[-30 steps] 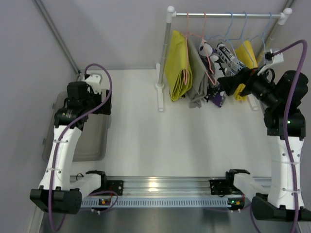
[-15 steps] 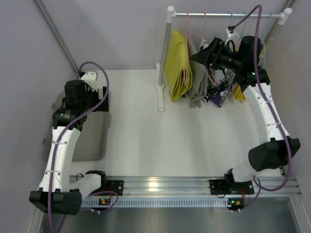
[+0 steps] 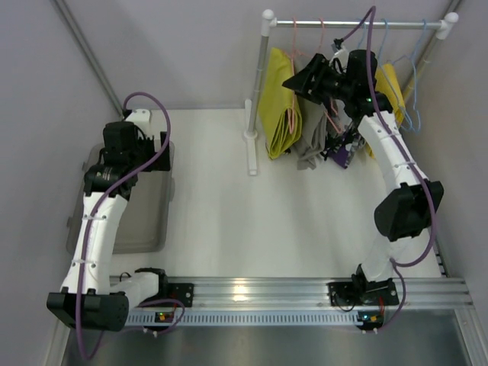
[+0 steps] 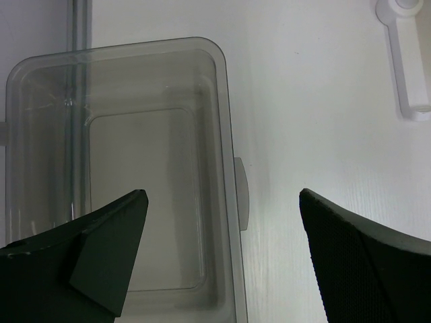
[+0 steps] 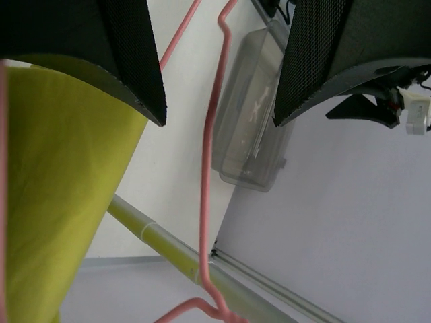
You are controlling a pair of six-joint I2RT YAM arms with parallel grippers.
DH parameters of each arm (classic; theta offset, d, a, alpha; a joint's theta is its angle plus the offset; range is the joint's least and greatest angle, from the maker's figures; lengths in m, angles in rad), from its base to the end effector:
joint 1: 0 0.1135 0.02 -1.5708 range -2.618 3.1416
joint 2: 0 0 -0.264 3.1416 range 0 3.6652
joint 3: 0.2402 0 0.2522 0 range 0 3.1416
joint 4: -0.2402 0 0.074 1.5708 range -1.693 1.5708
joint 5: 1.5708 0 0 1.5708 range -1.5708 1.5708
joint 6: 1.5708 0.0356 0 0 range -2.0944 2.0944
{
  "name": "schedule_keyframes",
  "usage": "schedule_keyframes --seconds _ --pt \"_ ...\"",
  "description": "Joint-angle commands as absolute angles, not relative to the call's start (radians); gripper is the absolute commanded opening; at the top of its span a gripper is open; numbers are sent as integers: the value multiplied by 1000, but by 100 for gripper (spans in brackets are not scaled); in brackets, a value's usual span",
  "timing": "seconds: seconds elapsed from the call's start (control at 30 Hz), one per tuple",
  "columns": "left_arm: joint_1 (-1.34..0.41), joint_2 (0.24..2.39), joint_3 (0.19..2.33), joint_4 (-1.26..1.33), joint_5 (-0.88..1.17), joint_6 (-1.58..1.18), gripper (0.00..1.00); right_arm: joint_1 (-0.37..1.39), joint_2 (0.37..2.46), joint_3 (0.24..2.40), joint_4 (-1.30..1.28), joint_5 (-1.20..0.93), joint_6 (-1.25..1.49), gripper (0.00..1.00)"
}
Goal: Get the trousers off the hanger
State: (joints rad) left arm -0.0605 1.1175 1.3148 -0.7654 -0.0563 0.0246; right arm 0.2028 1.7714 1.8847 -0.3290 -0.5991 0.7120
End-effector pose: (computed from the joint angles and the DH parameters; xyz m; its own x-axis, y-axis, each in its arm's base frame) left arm 0.2249 -0.0116 0.3988 -0.5366 0.0571 -0.8419 0.0262 0.9984 0.0510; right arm 0.3978 0.1023 0.4374 -0.6199 0.4234 -0.6607 -0.3974 0.5566 0.7296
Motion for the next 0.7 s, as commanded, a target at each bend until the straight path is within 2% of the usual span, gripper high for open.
schedule_keyframes --seconds 0.0,0.27,0.37,0.47,0.63,0.67 --pt "-55 1118 1344 -741 -72 14 99 241 1805 1948 -252 -594 744 64" --pt "-55 1137 1321 -730 -60 11 99 250 1887 1991 -161 -669 808 56" --pt "-55 1141 1313 -723 -57 15 99 250 1901 1996 -130 -693 828 49" --pt "-55 1152 1310 -716 -49 15 99 250 1913 2002 -100 -710 848 39" --pt "-55 1172 1325 -718 -41 8 99 249 1933 2019 -68 -735 874 13" --pt "-55 1173 1328 -718 -43 6 99 249 1930 2019 -64 -738 882 5"
